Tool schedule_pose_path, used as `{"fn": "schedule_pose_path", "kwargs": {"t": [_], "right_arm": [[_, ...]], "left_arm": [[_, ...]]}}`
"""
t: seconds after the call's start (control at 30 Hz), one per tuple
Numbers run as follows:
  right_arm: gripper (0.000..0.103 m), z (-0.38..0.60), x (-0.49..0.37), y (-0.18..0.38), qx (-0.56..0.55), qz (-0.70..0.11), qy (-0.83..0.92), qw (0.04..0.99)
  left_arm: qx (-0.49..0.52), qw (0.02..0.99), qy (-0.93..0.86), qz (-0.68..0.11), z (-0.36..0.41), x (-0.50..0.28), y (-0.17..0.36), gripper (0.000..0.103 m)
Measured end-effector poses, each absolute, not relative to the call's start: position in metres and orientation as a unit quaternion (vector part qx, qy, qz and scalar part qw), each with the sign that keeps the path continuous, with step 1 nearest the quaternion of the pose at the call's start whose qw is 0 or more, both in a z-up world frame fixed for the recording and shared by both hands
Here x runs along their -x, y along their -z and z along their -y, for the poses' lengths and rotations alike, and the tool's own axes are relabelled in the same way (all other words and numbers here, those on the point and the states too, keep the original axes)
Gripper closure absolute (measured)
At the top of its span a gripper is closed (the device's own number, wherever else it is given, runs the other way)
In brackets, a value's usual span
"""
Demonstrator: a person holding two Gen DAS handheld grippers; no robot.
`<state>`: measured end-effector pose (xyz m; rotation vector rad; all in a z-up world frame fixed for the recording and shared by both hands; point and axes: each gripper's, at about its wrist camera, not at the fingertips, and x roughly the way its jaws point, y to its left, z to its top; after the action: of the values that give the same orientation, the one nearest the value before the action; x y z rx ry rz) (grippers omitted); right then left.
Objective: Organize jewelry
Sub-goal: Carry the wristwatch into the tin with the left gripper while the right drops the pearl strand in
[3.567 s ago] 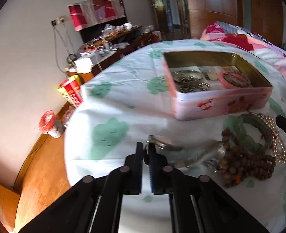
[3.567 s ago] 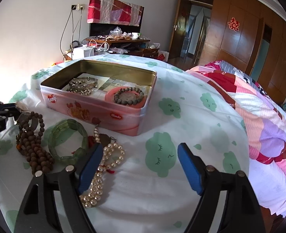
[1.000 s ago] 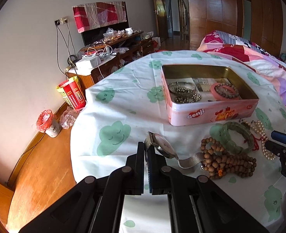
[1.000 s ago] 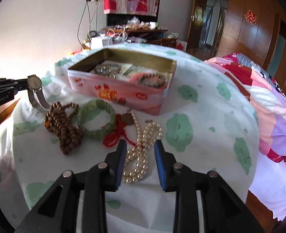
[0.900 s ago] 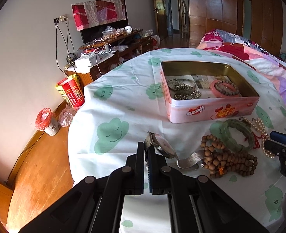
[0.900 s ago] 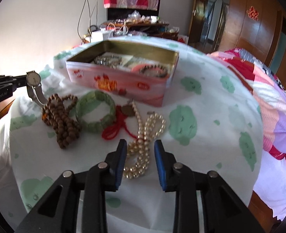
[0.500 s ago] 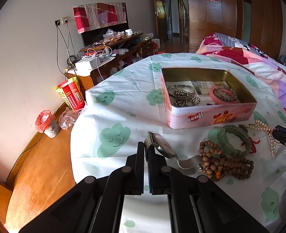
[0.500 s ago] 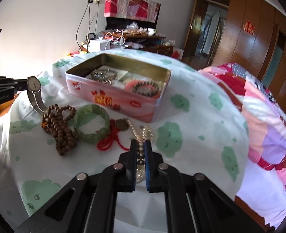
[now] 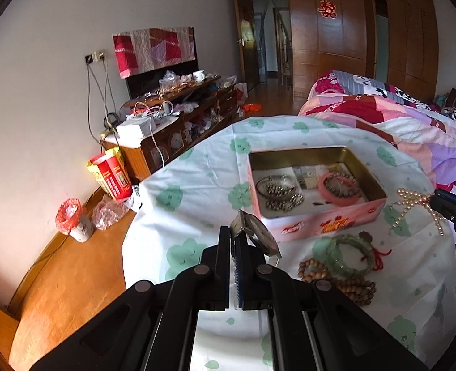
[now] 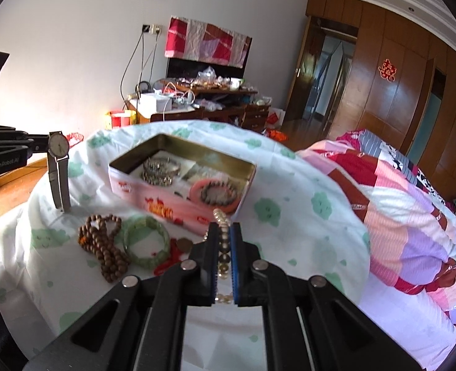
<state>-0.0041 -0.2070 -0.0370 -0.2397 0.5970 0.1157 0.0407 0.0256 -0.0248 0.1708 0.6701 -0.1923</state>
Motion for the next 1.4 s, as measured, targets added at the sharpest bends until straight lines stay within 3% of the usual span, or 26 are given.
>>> {"fn": "schedule_pose_path", "kwargs": {"t": [0.8,1.4], "right_arm": [[0.095,0.199,-0.038,0.002,0.104,-0.247,-0.083,0.960],[0.095,0.206,-0.093,0.011,0.084,-0.254,-0.068,0.961]], "left_arm": [[-0.120,0.936,0.108,-0.312,0.000,-0.090,-0.001,0.101],[-0.128,0.935,0.109,-0.311,0.033,-0.149,-0.007,0.101]]}}
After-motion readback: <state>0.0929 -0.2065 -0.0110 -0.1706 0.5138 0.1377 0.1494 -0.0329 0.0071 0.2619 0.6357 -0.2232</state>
